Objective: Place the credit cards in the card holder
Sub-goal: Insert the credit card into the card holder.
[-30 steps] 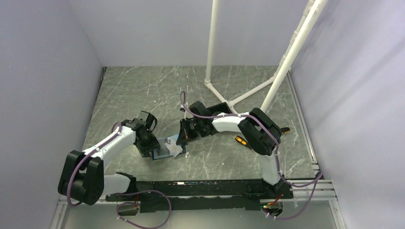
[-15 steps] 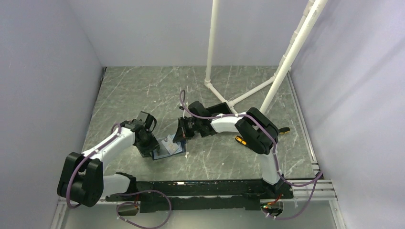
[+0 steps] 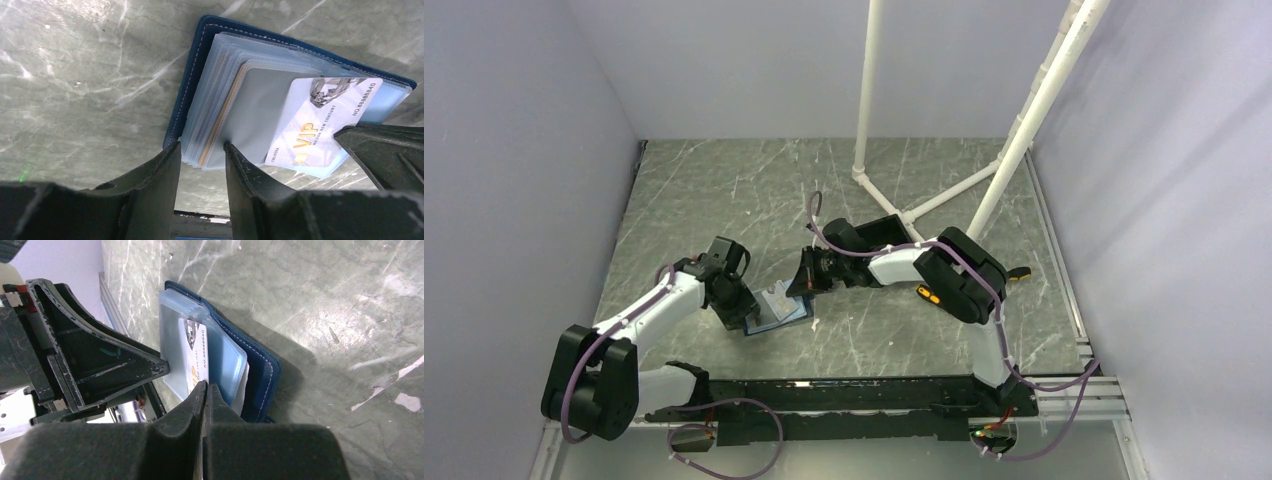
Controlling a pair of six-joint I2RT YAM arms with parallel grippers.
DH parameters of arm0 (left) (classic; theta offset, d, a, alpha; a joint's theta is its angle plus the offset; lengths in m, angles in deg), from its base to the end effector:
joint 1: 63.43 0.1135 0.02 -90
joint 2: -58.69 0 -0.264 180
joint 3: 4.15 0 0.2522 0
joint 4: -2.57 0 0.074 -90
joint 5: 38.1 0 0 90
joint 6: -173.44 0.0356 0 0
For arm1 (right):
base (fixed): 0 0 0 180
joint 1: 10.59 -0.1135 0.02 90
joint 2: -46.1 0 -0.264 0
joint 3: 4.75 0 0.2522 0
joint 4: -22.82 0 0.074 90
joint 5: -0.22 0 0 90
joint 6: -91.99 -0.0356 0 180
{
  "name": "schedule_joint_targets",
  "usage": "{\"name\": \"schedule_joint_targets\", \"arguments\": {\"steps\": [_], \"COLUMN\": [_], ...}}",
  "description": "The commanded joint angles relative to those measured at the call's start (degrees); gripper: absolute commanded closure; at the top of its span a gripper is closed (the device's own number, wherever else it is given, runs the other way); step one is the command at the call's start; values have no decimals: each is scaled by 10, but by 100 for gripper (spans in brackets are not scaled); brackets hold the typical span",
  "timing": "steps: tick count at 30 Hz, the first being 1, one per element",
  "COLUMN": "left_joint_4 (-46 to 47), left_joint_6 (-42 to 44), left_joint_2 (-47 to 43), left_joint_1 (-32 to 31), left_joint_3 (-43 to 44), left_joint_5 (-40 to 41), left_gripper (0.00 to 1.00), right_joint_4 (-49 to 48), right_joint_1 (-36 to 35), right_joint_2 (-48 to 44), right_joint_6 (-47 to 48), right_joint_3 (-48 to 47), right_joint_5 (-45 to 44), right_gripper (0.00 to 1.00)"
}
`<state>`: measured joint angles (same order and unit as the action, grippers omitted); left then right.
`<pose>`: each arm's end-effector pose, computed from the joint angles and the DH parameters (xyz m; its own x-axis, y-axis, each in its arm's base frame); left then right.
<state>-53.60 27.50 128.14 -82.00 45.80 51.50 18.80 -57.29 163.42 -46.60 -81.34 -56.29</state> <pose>0.1821 -0.0614 0.1703 -0.7796 -0.6120 -0.1330 -0.5816 0.7862 -0.2088 0.2706 0.3158 0.1215 -0.9539 -0.1002 -0.2829 -0.2947 0.4917 0.8194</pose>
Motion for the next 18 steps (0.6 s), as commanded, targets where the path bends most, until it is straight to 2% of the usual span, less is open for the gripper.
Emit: {"name": "schedule_joint_targets", "arguments": {"steps": [1,15,18], "left_joint_4": [-4,-19,-34], "left_joint_6": [-15,-31,-53], "left_joint_2": [4,-15,-49], "left_joint_1": [-1,-1,-1], "left_joint_3": [-29,-27,-27], "left_joint_5": [-4,2,27], "left_gripper": [57,58,47], "right_joint_4": [-65,-101,-94], "right_joint_1": [-4,-34,-33], "right_joint_2": [-7,-22,-21], "right_joint_6": [-21,-38,-32], "right_joint_3": [12,46,46], "right_joint_5": [-31,-63,-64], "right_gripper": [100,100,100]}}
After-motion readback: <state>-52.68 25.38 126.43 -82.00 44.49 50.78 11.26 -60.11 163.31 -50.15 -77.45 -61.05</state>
